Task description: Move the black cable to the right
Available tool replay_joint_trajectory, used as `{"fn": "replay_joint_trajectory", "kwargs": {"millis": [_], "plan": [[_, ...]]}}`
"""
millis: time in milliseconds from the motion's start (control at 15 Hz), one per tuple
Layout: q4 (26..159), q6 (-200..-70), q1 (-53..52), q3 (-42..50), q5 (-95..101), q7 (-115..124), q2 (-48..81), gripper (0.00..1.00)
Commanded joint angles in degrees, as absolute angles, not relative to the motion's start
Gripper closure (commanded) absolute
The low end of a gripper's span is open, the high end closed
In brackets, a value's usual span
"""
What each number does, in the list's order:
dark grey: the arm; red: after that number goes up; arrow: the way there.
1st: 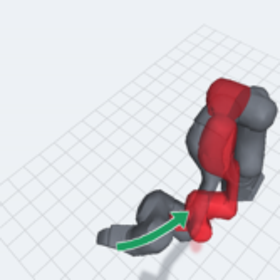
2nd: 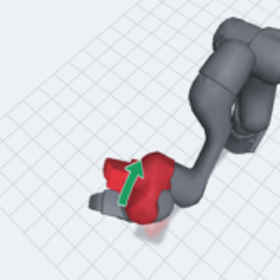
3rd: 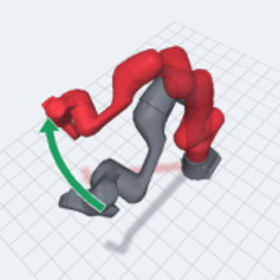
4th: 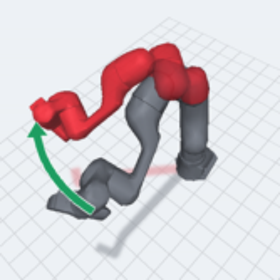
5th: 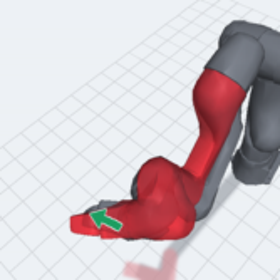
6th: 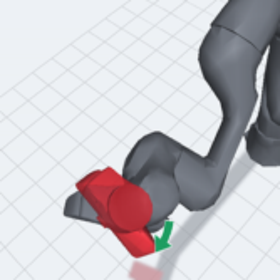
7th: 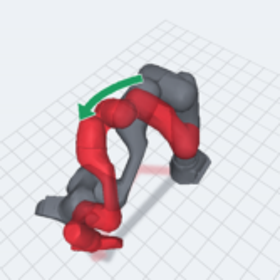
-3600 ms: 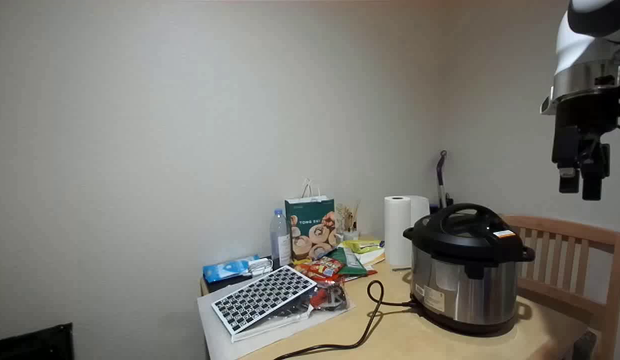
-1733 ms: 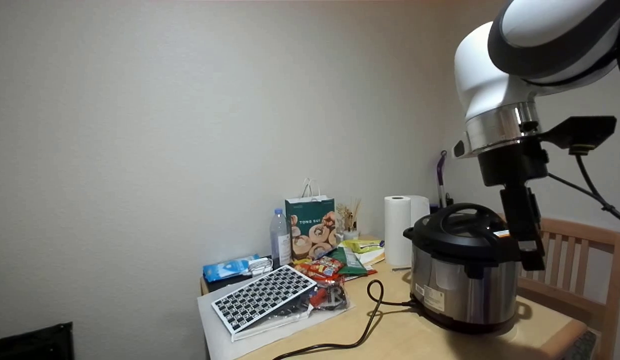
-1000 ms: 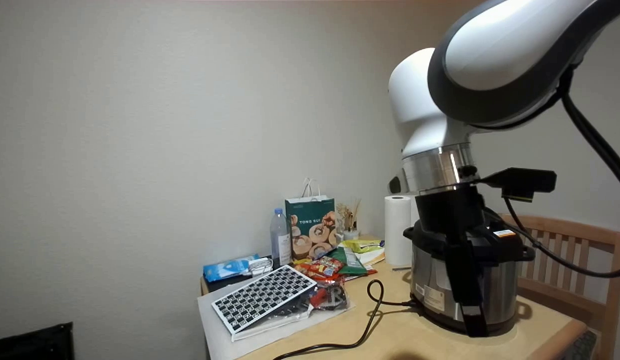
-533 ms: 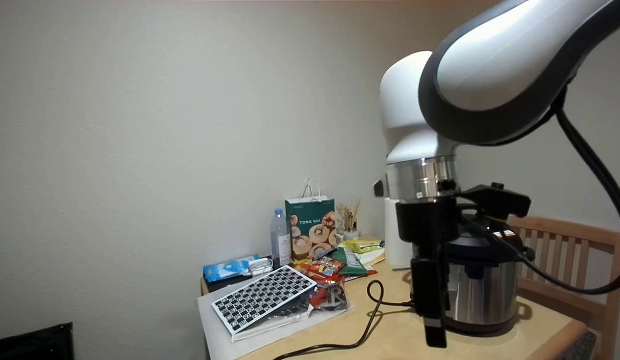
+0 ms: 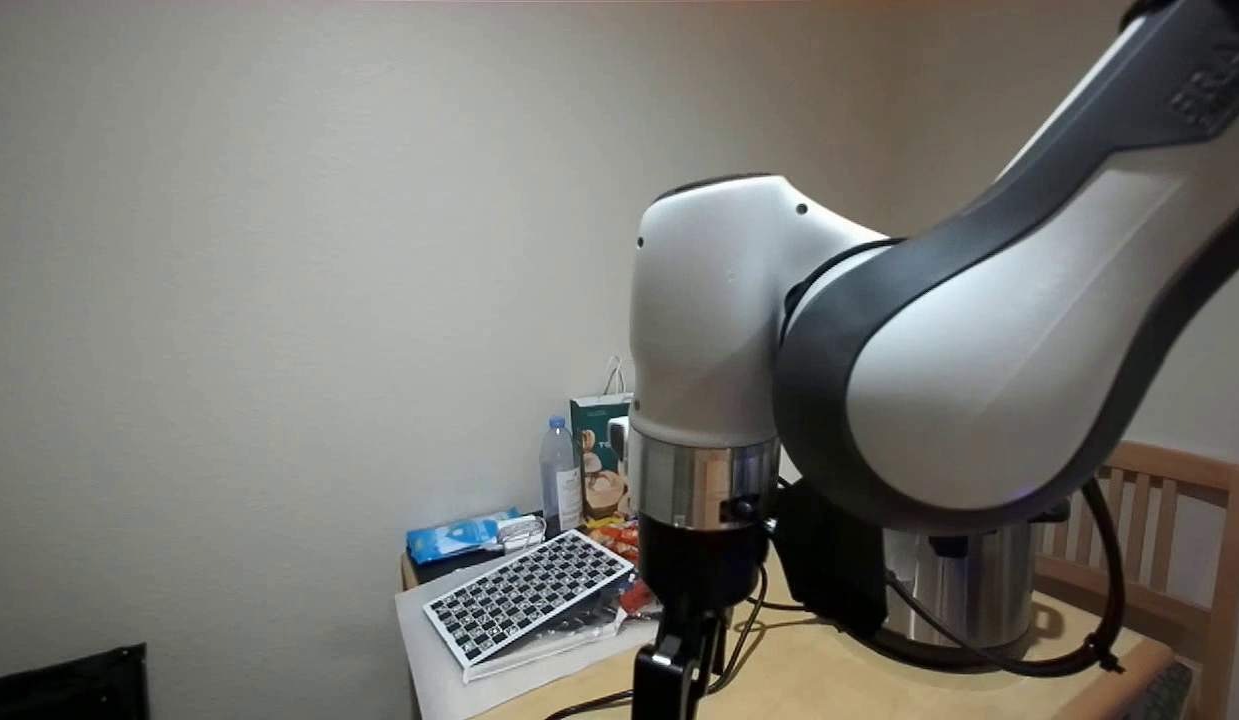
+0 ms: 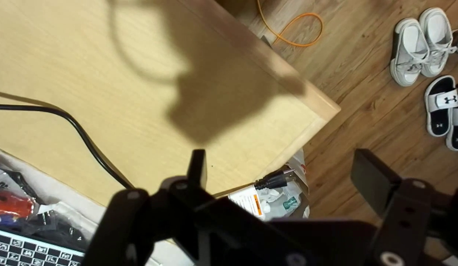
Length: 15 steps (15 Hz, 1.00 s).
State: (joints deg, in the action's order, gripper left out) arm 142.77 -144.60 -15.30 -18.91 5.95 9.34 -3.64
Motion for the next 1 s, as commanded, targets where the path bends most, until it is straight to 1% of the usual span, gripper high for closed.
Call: {"fn": "replay_joint_trajectory", "kwargs": {"millis": [0,200,333,600,867,933], "plan": [[142.3,-144.5,-15.7,-18.4,6.1,9.2,-3.2,0.00],[142.0,-144.5,-15.6,-18.3,6.2,9.2,-3.1,0.00],[141.0,-145.8,-15.4,-18.5,9.8,13.6,-1.2,0.00],[134.7,-144.8,-15.5,-18.1,25.9,29.1,5.5,0.00],[125.5,-142.3,-19.9,-14.7,37.7,37.6,14.5,0.00],[130.3,-144.2,-19.2,-14.9,33.1,33.8,9.8,0.00]]}}
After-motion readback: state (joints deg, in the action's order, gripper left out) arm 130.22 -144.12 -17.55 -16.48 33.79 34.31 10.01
